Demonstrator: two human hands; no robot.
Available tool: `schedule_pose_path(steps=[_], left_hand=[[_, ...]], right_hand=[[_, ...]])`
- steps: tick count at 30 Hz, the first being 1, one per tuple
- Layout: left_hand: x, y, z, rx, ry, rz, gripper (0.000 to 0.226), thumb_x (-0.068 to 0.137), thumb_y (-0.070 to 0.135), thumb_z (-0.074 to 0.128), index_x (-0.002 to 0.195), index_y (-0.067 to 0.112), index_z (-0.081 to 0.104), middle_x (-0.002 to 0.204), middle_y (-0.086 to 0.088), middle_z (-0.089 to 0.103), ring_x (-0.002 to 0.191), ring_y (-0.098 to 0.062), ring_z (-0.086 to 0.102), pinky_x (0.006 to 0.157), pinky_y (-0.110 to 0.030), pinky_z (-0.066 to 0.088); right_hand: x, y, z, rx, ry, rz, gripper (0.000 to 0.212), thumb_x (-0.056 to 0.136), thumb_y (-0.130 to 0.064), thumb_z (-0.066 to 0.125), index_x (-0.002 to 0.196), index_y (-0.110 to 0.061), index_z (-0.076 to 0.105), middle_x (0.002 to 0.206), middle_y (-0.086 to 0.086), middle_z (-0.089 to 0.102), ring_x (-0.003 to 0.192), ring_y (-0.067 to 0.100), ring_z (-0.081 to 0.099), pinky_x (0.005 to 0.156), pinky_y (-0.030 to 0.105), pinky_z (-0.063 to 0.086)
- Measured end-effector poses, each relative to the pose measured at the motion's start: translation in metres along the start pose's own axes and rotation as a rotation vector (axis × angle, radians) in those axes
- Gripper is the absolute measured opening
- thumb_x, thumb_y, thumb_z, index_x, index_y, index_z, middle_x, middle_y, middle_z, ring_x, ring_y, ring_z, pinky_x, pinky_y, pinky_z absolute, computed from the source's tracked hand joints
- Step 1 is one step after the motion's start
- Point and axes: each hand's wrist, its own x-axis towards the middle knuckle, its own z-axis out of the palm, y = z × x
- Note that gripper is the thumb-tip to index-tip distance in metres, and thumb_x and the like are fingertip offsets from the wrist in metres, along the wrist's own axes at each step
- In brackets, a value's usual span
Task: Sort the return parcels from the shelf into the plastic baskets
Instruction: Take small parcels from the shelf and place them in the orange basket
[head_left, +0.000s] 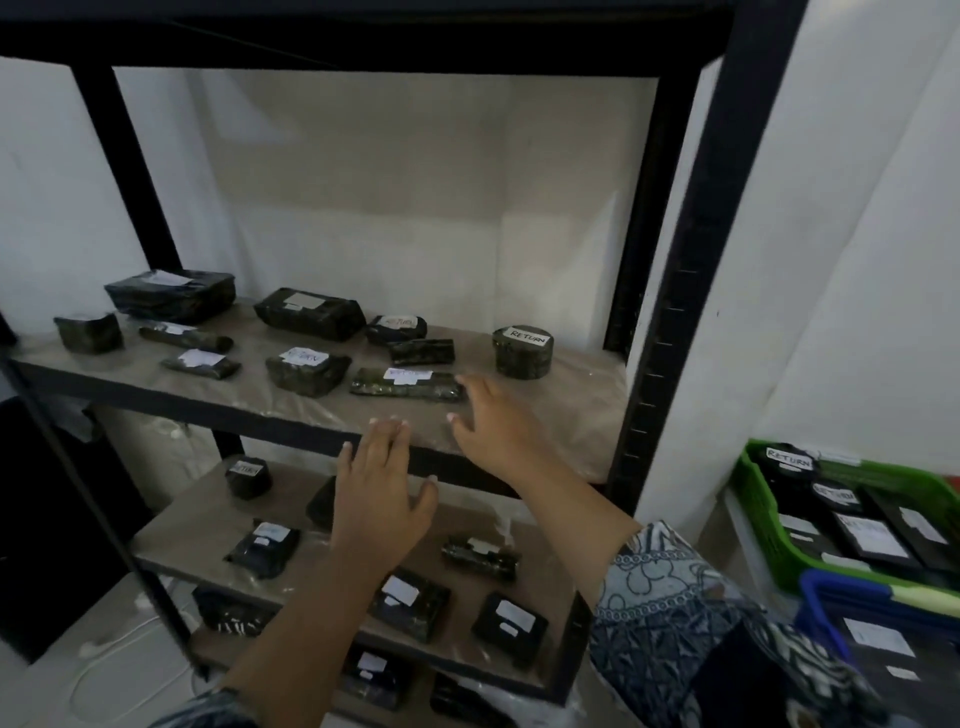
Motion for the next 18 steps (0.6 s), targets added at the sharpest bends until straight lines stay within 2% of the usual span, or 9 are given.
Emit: schedule_pose_path(steps=[2,5,8,10,11,13,15,18], left_hand=[[0.014,-0.020,0.001,0.007,0.002,0.019,0.067,0.084,0.050,0.033,0.135,0.009,0.044,0.142,-0.011,0.042,0.135,-0.027,0.034,0.109,-0.053,0.029],[0.021,-0.051,0.007,-0.007,-0.046,0.075,0.066,0.085,0.052,0.032,0.138,0.012,0.041,0.144,-0.008,0.040,0.137,-0.023,0.030,0.112,-0.051,0.023],[0.018,-0.072,0.012,-0.057,-0.069,0.173,0.064,0.086,0.047,0.043,0.141,0.016,0.035,0.146,-0.004,0.036,0.138,-0.018,0.024,0.115,-0.045,0.013],[0.018,-0.077,0.013,-0.085,-0.055,0.216,0.064,0.085,0.047,0.041,0.140,0.016,0.036,0.143,-0.003,0.039,0.136,-0.018,0.026,0.114,-0.043,0.014],[0.018,-0.077,0.013,-0.109,-0.048,0.222,0.063,0.085,0.048,0.040,0.139,0.016,0.037,0.141,-0.004,0.040,0.135,-0.018,0.027,0.113,-0.043,0.015],[0.017,-0.079,0.014,-0.156,-0.032,0.232,0.064,0.084,0.046,0.043,0.140,0.016,0.036,0.141,-0.005,0.040,0.135,-0.019,0.027,0.113,-0.043,0.018],[0.016,-0.082,0.016,-0.193,-0.031,0.246,0.068,0.083,0.041,0.056,0.141,0.016,0.033,0.143,-0.007,0.038,0.136,-0.019,0.023,0.112,-0.043,0.019],[0.014,-0.087,0.015,-0.189,-0.058,0.272,0.078,0.076,0.037,0.068,0.142,0.014,0.032,0.144,-0.009,0.038,0.135,-0.019,0.020,0.110,-0.043,0.018]], right_hand=[[0.018,-0.006,0.012,0.029,-0.009,0.057,0.058,0.094,-0.035,0.052,0.146,-0.023,0.029,0.151,0.000,0.031,0.136,0.019,0.034,0.109,0.036,0.034],[0.042,-0.015,0.028,0.104,-0.010,0.145,0.061,0.095,-0.033,0.052,0.148,-0.023,0.025,0.155,0.001,0.025,0.141,0.020,0.026,0.114,0.037,0.028],[0.055,-0.017,0.038,-0.013,-0.082,0.172,0.062,0.096,-0.040,0.047,0.150,-0.023,0.022,0.158,0.001,0.018,0.146,0.020,0.013,0.117,0.040,0.022],[0.057,-0.016,0.041,-0.095,-0.107,0.160,0.061,0.094,-0.045,0.047,0.147,-0.021,0.029,0.155,0.003,0.025,0.144,0.023,0.021,0.114,0.038,0.026],[0.057,-0.015,0.041,-0.102,-0.100,0.168,0.060,0.092,-0.048,0.049,0.143,-0.020,0.034,0.151,0.004,0.033,0.138,0.024,0.031,0.109,0.038,0.033],[0.054,-0.016,0.041,-0.081,-0.067,0.200,0.054,0.087,-0.052,0.056,0.129,-0.021,0.043,0.133,0.004,0.047,0.116,0.022,0.050,0.092,0.035,0.046],[0.049,-0.019,0.040,-0.064,-0.044,0.234,0.047,0.083,-0.053,0.062,0.115,-0.022,0.045,0.117,0.002,0.054,0.097,0.018,0.054,0.081,0.035,0.049],[0.039,-0.025,0.038,-0.027,-0.002,0.274,0.042,0.080,-0.050,0.068,0.105,-0.023,0.046,0.109,0.002,0.059,0.092,0.016,0.053,0.077,0.033,0.048]])
